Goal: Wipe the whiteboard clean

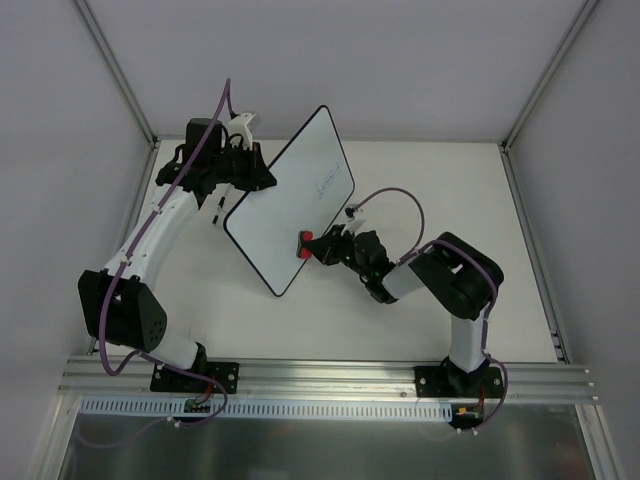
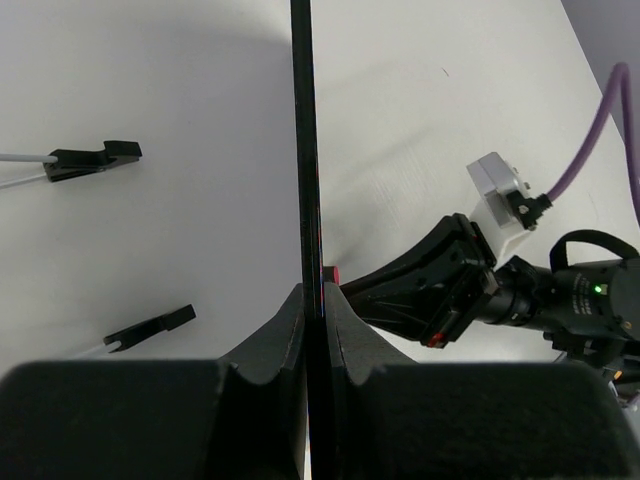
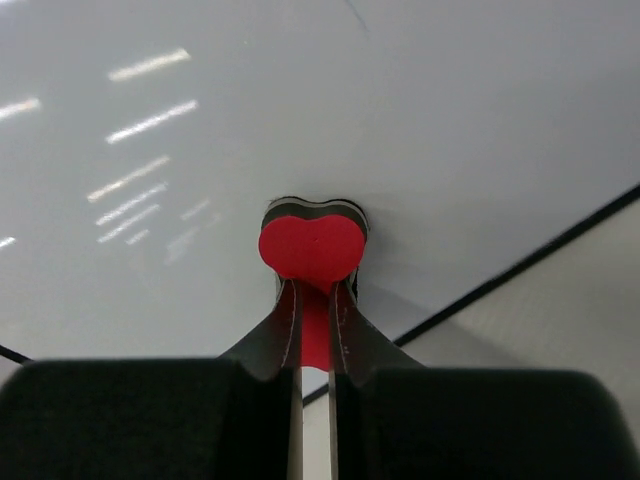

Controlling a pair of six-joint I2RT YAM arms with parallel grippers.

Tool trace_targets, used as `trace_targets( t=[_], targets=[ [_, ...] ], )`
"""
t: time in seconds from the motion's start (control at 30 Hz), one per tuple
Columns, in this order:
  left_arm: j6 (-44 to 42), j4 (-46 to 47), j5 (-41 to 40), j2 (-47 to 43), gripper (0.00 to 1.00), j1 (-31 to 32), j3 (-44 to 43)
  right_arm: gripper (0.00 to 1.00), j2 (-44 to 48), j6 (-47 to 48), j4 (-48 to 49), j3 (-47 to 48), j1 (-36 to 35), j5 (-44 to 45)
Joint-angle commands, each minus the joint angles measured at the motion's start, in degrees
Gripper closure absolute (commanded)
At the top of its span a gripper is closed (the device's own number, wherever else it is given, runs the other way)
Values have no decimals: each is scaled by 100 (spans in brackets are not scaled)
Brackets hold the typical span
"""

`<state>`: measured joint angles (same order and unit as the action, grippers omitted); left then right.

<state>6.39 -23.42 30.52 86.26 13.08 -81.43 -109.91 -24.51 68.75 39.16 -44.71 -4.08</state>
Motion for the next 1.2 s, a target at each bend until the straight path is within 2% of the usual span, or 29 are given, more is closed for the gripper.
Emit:
trace_targets(
  t=[0.0,0.2,0.33,0.77,1.17],
  targets=[
    [-94,-602,964,40,100,309,171,100,-233,131,-169,-101,146,118],
    [-112,-611,1061,-12,100,318,277,100,215,315,-300,92,472,-23],
    [-129,-611,1070,-39,100,318,373,100,557,508,-669,557,481,-137],
    [-147,-646,1140,-39,100,327,373,100,453,597,-1135,1937,410,-436],
    [-138,-655,1114,14,100,318,303,100,487,851,-1268,1683,279,-699]
  ],
)
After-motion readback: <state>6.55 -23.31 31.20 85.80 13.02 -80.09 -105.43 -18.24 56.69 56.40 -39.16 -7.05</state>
